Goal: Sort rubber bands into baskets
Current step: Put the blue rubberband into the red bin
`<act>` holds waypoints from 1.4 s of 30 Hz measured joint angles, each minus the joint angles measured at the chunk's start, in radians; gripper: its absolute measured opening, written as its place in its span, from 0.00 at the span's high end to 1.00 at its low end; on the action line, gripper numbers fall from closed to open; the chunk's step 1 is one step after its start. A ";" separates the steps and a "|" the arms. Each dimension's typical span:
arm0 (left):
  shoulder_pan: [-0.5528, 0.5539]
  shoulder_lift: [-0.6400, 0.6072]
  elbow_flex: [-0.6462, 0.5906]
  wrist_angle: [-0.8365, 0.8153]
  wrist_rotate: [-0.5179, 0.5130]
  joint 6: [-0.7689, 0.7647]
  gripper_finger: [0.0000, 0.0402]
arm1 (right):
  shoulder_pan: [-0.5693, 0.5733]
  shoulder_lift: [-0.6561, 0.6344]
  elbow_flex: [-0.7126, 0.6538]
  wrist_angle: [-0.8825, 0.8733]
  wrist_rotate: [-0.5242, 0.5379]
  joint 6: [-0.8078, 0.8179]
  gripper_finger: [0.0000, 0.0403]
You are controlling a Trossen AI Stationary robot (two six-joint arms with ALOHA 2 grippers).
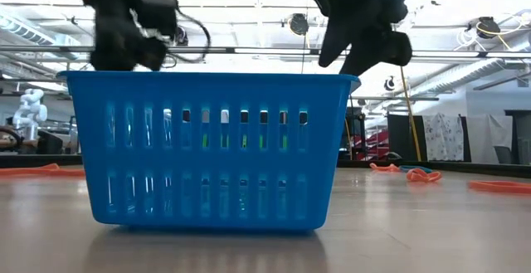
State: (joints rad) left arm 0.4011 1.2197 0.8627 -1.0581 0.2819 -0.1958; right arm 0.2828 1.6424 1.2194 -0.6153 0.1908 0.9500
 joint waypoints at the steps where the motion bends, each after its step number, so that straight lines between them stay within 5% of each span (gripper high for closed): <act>1: -0.040 -0.031 0.000 -0.020 0.001 -0.048 1.00 | -0.004 0.000 0.000 0.013 0.000 -0.014 0.51; 8: -0.385 -0.185 0.000 -0.092 -0.001 -0.432 1.00 | -0.038 0.000 0.000 0.095 0.029 -0.112 0.51; 15: -0.716 -0.195 -0.014 -0.061 -0.019 -0.765 1.00 | -0.102 0.000 0.000 0.188 0.021 -0.210 0.51; 24: -1.067 -0.112 -0.088 0.259 -0.091 -1.161 1.00 | -0.339 0.000 0.000 0.272 0.015 -0.218 0.51; 36: -1.280 0.102 -0.088 0.337 -0.167 -1.443 1.00 | -0.755 0.124 0.007 0.350 -0.251 -0.392 0.51; 42: -1.296 0.173 -0.089 0.403 -0.159 -1.473 1.00 | -0.824 0.343 0.247 0.183 -0.302 -0.485 0.51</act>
State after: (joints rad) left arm -0.8948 1.3925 0.7742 -0.6554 0.1230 -1.6683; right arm -0.5413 1.9856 1.4668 -0.4318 -0.1116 0.4646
